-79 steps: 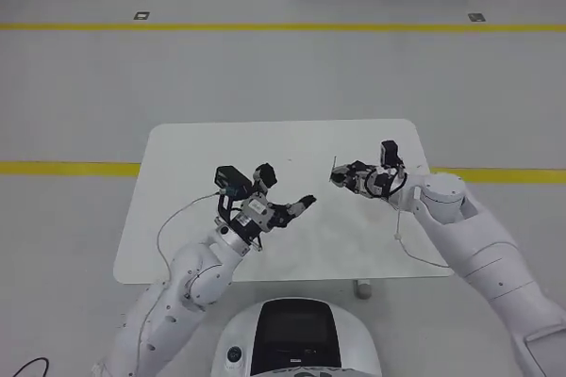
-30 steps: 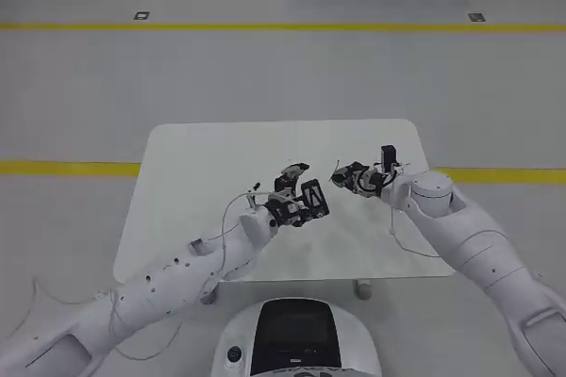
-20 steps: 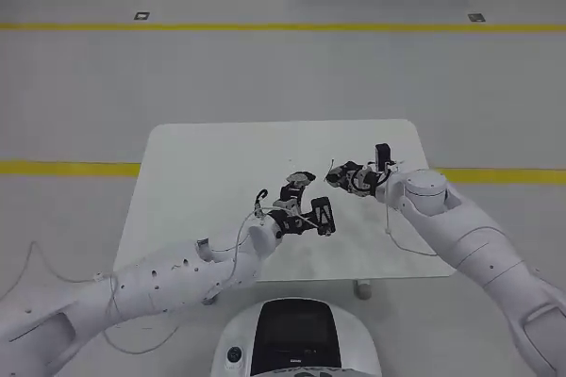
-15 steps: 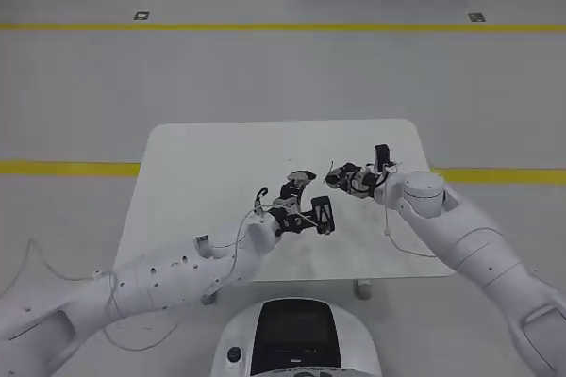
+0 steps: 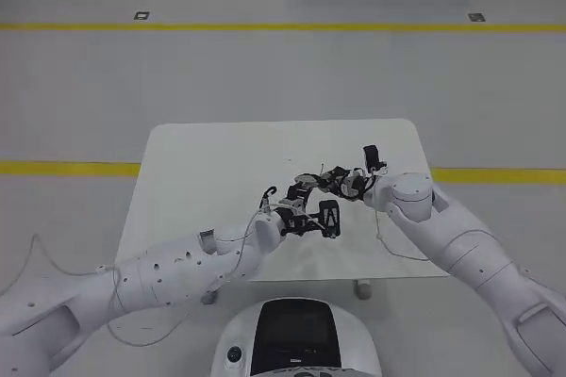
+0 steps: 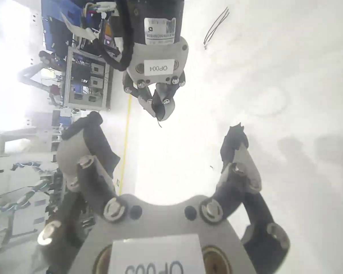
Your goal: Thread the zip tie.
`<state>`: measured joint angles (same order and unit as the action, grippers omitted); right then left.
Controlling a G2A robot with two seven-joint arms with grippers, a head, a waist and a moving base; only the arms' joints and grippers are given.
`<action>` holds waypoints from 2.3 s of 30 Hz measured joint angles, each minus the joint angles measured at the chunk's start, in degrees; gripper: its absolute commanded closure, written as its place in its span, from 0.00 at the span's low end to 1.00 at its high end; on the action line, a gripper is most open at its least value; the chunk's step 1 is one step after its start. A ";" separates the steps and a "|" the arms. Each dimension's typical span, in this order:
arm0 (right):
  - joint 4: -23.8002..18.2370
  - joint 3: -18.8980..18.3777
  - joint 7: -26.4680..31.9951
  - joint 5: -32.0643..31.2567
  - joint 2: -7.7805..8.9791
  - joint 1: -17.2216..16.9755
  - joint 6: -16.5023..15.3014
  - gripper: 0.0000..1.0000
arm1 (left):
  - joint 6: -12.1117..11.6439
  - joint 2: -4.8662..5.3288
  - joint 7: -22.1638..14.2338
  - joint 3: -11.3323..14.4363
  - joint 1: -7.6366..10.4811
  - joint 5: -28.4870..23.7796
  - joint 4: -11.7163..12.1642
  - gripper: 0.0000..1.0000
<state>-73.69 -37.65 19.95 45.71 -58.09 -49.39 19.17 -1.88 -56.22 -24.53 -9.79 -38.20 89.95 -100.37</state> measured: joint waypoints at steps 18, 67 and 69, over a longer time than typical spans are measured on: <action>-5.51 -3.56 -2.44 -3.46 0.17 -4.00 0.32 1.00 | -0.90 0.04 0.24 -0.72 -0.03 0.00 0.94 0.00; -12.18 -8.32 0.78 -6.44 1.86 -9.29 0.31 1.00 | -2.30 -0.32 -3.88 0.05 1.83 0.00 1.07 0.83; -12.21 -8.49 1.25 -6.46 1.92 -9.32 0.31 1.00 | -2.15 -0.33 -3.92 0.05 1.80 0.00 1.10 0.83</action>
<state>-85.90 -46.14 21.20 39.24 -56.18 -58.71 19.48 -4.03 -56.55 -28.45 -9.74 -36.40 89.95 -99.27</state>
